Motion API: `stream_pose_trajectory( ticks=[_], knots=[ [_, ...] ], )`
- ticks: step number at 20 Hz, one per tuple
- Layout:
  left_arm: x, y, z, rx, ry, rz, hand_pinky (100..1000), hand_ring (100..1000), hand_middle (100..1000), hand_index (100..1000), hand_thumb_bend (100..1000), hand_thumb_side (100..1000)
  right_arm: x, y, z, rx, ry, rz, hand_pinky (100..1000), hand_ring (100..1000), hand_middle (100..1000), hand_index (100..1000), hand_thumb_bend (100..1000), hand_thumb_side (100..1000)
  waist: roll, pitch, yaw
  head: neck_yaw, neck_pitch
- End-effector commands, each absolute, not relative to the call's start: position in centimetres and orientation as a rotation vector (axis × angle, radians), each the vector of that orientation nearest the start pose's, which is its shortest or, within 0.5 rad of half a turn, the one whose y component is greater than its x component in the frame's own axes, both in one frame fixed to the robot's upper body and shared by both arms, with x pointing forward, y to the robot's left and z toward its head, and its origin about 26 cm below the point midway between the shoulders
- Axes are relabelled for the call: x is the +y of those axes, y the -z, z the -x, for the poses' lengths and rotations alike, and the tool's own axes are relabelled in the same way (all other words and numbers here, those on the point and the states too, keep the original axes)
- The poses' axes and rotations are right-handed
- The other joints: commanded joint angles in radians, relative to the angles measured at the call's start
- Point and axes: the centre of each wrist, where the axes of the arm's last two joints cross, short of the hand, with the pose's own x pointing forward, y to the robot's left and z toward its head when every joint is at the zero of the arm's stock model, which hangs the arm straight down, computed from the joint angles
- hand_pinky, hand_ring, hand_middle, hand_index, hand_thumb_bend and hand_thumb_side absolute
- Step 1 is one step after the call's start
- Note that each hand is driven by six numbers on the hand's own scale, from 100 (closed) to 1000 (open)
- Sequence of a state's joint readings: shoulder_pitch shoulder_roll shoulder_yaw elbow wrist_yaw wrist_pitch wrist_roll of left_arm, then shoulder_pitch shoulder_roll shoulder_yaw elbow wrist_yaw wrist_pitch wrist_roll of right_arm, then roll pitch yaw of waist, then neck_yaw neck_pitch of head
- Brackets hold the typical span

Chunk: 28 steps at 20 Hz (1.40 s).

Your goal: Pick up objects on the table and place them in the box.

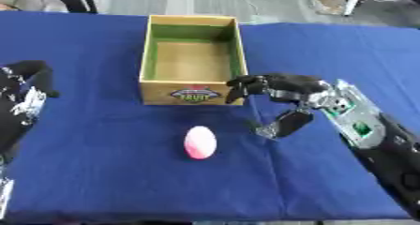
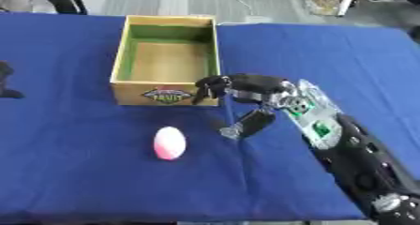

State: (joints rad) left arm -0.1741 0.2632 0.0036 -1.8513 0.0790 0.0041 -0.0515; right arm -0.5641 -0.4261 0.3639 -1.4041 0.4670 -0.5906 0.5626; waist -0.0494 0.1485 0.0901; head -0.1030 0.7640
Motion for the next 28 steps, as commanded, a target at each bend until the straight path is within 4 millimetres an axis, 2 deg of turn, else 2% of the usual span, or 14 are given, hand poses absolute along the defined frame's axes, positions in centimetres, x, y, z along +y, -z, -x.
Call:
stream_pose_trajectory(
  ticks=[1,5,16,20,28],
  knots=[
    [27.1,-13.5,-30.3,-2.032,0.292,-0.032,602,906,636,727,343,427,-21.7,-12.5,-39.3,2.355,2.632,-0.100,751,1000,813,882,100,343,0.006,-0.011,0.001,-0.004,0.006],
    [27.1,-13.5,-30.3,-2.033,0.291,-0.033,602,907,636,727,342,427,-20.8,-12.8,-38.8,2.318,2.594,-0.086,754,1000,815,885,100,355,0.006,-0.012,0.002,-0.005,0.006],
    [27.1,-13.5,-30.4,-2.032,0.294,-0.031,602,910,637,728,340,427,-19.5,-15.8,-37.2,2.289,2.455,-0.077,757,987,817,887,100,367,0.001,-0.016,0.002,-0.006,0.006],
    [27.1,-13.5,-30.4,-2.033,0.296,-0.027,602,910,637,728,341,426,-18.8,-15.4,-37.5,2.245,2.496,-0.043,757,993,819,887,100,371,0.002,-0.016,0.004,-0.009,0.006],
    [26.9,-13.6,-30.4,-2.037,0.300,-0.015,602,912,637,728,340,426,-17.7,-14.0,-39.2,2.210,2.571,-0.038,755,996,822,893,100,383,0.004,-0.013,0.011,-0.014,0.006]
  ],
)
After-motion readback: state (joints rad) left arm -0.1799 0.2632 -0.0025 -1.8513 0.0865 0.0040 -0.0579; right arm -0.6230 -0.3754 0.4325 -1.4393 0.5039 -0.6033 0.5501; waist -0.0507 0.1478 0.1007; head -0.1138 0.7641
